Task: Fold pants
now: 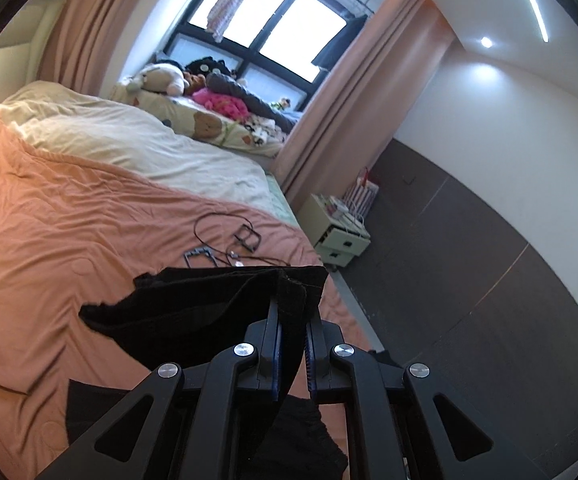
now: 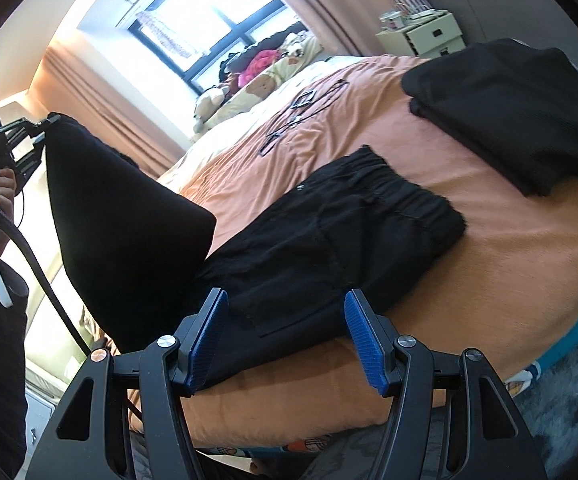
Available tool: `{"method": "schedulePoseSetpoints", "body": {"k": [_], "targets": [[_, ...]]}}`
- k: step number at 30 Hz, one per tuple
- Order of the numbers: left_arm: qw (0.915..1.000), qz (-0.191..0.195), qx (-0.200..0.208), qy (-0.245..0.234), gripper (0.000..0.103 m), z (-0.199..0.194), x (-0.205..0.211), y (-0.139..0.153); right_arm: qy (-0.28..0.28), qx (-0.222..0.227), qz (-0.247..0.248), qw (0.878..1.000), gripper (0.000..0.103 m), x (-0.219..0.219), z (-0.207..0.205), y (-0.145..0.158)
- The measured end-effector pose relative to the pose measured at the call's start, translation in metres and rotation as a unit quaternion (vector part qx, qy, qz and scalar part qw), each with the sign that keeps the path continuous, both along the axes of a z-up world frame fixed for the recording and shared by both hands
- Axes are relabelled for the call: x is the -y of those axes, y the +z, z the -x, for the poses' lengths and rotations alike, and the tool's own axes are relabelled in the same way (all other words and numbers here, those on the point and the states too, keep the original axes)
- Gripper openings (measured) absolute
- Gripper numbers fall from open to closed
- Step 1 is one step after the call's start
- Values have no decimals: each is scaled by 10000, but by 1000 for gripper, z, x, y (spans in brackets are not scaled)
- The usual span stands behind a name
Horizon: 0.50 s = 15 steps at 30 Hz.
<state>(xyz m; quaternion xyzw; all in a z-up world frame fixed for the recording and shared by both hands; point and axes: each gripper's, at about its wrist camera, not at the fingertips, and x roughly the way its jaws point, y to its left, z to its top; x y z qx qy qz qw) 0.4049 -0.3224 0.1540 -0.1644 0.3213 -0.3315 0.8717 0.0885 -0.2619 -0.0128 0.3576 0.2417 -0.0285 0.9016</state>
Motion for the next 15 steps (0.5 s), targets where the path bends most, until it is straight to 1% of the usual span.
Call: {"method": "schedulePoseSetpoints", "body": {"k": [6,9,13,15], "targets": [[9987,-107,-380,-335,9,6,49,-36,-122,-62,-234,9996,59,15,14,-16],[9970,-87,-527,-564,9,16,70,-51,-182,-78,-301,9993,59,21,21,-20],[9928,-60,-704,-969,9,35,98,-72,-262,-97,-367,9989,59,29,30,-25],[9896,-105,-803,-1189,9,46,112,-82,-291,-103,-384,9988,59,34,35,-26]]}}
